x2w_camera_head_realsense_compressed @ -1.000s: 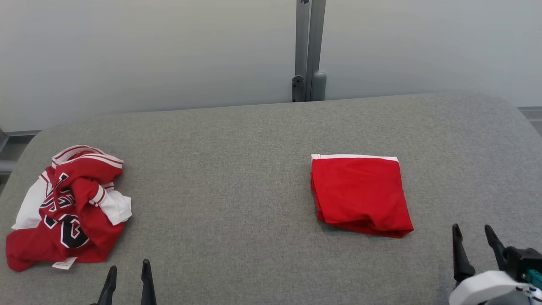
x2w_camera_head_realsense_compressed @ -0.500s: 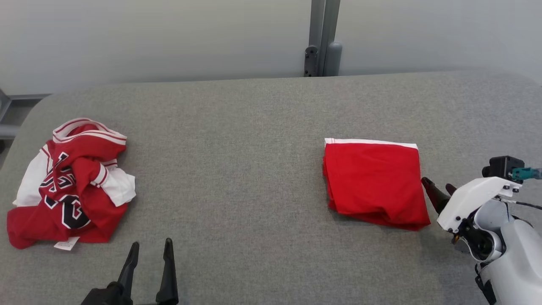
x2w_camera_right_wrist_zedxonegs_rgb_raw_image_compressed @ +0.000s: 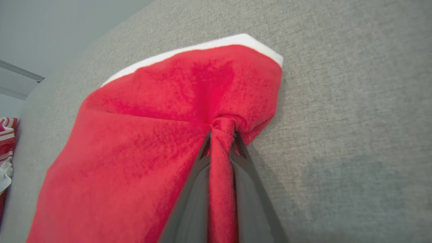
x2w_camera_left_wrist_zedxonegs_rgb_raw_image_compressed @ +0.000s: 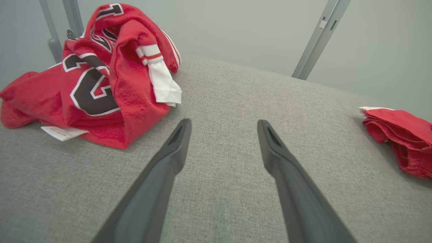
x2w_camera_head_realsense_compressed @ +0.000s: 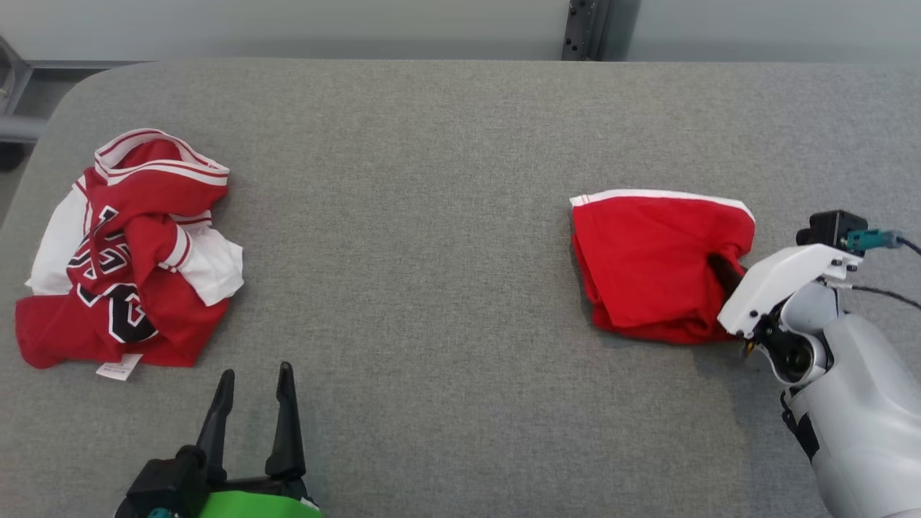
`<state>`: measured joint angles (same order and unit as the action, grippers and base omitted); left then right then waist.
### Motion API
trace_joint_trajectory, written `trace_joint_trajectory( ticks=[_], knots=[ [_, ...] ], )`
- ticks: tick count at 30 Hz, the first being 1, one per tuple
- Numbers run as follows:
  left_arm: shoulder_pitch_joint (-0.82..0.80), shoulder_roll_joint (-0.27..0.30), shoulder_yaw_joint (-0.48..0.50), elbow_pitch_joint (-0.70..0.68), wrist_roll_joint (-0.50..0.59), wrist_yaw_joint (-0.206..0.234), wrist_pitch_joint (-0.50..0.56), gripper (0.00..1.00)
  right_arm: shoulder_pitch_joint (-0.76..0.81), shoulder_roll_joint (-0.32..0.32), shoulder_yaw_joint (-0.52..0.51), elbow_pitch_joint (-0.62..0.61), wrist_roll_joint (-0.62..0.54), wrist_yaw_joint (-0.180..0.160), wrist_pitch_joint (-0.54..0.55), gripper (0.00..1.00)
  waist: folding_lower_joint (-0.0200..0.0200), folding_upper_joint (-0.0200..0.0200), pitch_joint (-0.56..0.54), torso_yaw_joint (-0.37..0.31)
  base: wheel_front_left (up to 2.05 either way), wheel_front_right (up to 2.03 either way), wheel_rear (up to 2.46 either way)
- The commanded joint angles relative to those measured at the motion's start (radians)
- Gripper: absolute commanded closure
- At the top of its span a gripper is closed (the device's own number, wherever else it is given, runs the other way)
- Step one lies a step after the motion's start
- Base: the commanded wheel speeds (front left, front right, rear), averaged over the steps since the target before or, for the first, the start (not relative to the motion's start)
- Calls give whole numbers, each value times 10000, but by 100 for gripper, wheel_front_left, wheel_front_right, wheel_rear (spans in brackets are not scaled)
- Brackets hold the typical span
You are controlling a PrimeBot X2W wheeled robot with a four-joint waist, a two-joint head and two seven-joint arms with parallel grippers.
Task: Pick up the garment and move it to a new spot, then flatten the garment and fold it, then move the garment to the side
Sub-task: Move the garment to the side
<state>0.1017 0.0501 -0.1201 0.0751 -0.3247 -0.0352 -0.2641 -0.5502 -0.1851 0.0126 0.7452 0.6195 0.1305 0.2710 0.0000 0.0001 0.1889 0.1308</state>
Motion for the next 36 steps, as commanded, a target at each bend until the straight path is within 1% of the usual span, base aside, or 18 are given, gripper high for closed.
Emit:
trace_joint_trajectory(
  ticks=[1, 4, 7, 10, 12, 15, 18, 22, 26, 28, 29, 30, 31, 32, 33, 34, 36],
  knots=[
    [-224, 14, 96, -169, -110, 76, -2, 0, -274, -280, 156, -202, 68, 4, 3, 100, 0, -1, 588, -589, 0, 0, 0],
    [-388, 12, 175, -467, -51, 84, -2, 0, -612, -835, 400, -516, 223, 2, 126, 100, 0, -1, 1162, -1242, 0, 0, 0],
    [-790, 12, 83, -617, 224, -68, -3, 0, -1095, -1602, 408, -650, 120, 2, 166, 100, 0, -1, 1829, -1781, 0, 0, 0],
    [-1295, 17, -25, -621, 521, -226, -1, 0, -1468, -2308, 154, -457, 13, 4, 186, 100, 0, -1, 2376, -2013, 0, 0, 0],
    [-1558, 18, 21, -686, 640, -289, -1, 0, -1779, -2662, 106, -336, -149, 4, 228, 100, 0, -1, 2707, -2111, 0, 0, 0],
    [-1854, 20, 170, -786, 864, -380, -1, 0, -2255, -3122, 66, -105, -455, 4, 241, 100, 0, -1, 3163, -2151, 0, 0, 0],
    [-1906, 20, 351, -807, 1082, -459, -1, 0, -2684, -3540, -49, 214, -674, 2, 216, 100, 0, -1, 3372, -2060, 0, 0, 0],
    [-1849, 18, 559, -864, 1153, -531, -1, 0, -3179, -4164, -108, 706, -1342, 1, 268, 100, 0, -1, 3510, -1832, 0, 0, 0],
    [-1750, 18, 650, -957, 1040, -534, -1, 0, -3456, -4905, 58, 1046, -2288, 2, 335, 100, 0, -1, 3536, -1581, 0, 0, 0],
    [-1644, 18, 671, -991, 1002, -509, -1, 0, -3614, -5128, 35, 1156, -2631, 1, 254, 100, 0, -1, 3548, -1515, 0, 0, 0],
    [-1615, 18, 663, -995, 994, -499, -1, 0, -3674, -5239, 38, 1160, -2849, 1, 99, 98, 0, -1, 3545, -1486, 0, 0, 0],
    [-1602, 18, 659, -995, 985, -487, -1, 0, -3735, -5318, 38, 1155, -3052, 1, -97, 60, 0, -1, 3530, -1469, 0, 0, 0],
    [-1593, 18, 658, -990, 986, -470, -1, 0, -3760, -5335, 20, 1210, -3189, 1, -232, 50, 0, -1, 3513, -1464, 0, 0, 0],
    [-1592, 17, 655, -985, 973, -445, -1, 0, -3777, -5371, 30, 1245, -3431, 1, -429, 35, 0, -1, 3491, -1466, 0, 0, 0],
    [-1585, 17, 651, -981, 952, -421, -1, 0, -3871, -5469, 37, 1237, -3762, 1, -703, 0, 0, -1, 3464, -1479, 0, 0, 0],
    [-1585, 17, 638, -987, 929, -403, -1, 0, -4016, -5602, -69, 1317, -4125, -6, -941, 0, 0, -1, 3436, -1493, 0, 0, 0],
    [-1609, 17, 632, -1024, 864, -355, -1, 0, -4174, -5546, -128, 1379, -4745, -4, -1392, 0, 0, -1, 3328, -1536, 0, 0, 0]
  ],
)
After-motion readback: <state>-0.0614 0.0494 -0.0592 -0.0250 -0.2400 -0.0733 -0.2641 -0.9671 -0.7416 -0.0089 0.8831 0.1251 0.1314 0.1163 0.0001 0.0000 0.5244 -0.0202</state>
